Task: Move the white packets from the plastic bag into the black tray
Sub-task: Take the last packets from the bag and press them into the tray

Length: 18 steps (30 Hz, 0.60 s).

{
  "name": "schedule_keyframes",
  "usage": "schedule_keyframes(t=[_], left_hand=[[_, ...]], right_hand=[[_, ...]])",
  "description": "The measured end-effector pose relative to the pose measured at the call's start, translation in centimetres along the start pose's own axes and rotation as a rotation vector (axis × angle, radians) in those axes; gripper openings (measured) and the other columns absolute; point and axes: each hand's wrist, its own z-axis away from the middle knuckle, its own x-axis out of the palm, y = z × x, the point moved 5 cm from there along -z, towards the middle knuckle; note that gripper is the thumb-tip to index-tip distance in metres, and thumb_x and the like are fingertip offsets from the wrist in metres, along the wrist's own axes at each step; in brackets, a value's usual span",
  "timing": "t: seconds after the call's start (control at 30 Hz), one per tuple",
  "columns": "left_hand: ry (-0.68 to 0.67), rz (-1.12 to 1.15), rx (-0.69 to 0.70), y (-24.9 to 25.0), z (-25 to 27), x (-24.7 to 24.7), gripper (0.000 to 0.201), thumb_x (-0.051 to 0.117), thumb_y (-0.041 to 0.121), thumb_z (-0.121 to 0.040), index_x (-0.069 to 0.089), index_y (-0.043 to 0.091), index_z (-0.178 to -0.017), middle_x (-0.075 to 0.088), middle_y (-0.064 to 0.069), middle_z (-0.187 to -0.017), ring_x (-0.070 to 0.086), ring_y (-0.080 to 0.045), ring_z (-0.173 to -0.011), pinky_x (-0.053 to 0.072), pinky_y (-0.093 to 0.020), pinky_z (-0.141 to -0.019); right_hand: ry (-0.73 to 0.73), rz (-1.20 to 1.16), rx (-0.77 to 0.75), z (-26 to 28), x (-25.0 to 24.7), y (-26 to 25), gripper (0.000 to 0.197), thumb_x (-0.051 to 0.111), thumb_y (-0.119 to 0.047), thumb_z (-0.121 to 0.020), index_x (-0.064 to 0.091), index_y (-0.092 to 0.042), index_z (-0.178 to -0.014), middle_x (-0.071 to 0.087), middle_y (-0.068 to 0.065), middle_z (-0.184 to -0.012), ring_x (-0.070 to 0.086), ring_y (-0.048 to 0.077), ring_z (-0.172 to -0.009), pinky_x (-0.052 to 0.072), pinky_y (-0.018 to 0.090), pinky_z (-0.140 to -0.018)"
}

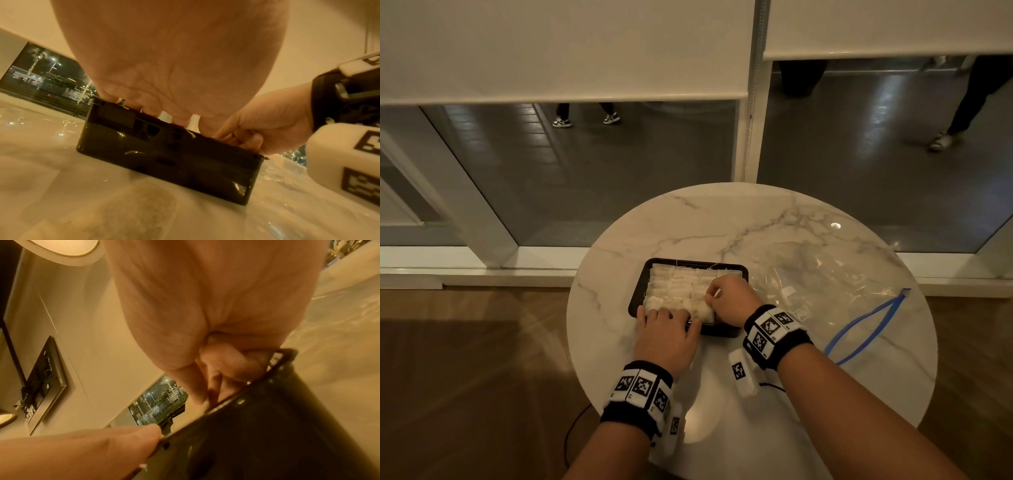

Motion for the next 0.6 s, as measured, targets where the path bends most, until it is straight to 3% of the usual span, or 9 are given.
schedule_keyframes(t=[0.1,0.2,0.37,0.6], left_hand=[[-0.026,0.010,-0.050,0.4,0.0,-0.5,0.062,0.007,0.053,-0.093,0.057,0.033,-0.123,0.062,-0.005,-0.123,0.048,-0.031,-0.122,0.007,-0.059,-0.121],[-0.011,0.053,-0.113,0.9,0.4,-1.5,0.044,0.026,0.047,-0.101,0.059,0.032,-0.125,0.060,-0.012,-0.125,0.046,-0.034,-0.126,0.006,-0.056,-0.122],[-0.054,0.072,-0.153,1.2,-0.1,-1.5,0.048,0.024,0.048,-0.099,0.061,0.035,-0.126,0.058,-0.017,-0.129,0.043,-0.039,-0.129,0.003,-0.058,-0.122],[-0.109,0.067,-0.176,1.6,-0.2,-1.7,0.050,0.021,0.049,-0.100,0.061,0.035,-0.126,0.055,-0.020,-0.132,0.040,-0.040,-0.132,-0.002,-0.060,-0.122]], right_hand=[[-0.040,0.045,0.010,-0.3,0.3,-0.2,0.010,0.063,-0.020,-0.095,0.071,-0.014,-0.091,0.065,-0.001,-0.081,0.069,0.019,-0.085,0.057,0.030,-0.080],[-0.048,0.076,0.020,-0.5,0.6,-0.2,0.006,0.065,-0.014,-0.092,0.069,-0.015,-0.088,0.068,0.001,-0.089,0.067,0.017,-0.085,0.054,0.027,-0.074],[-0.049,0.155,0.017,-0.8,1.0,-0.2,0.011,0.065,-0.006,-0.088,0.068,-0.016,-0.093,0.065,0.003,-0.106,0.058,0.015,-0.088,0.046,0.023,-0.075],[-0.036,0.180,0.016,-1.4,1.3,0.0,0.014,0.066,-0.002,-0.085,0.070,-0.015,-0.090,0.067,0.003,-0.103,0.064,0.018,-0.093,0.048,0.023,-0.074]])
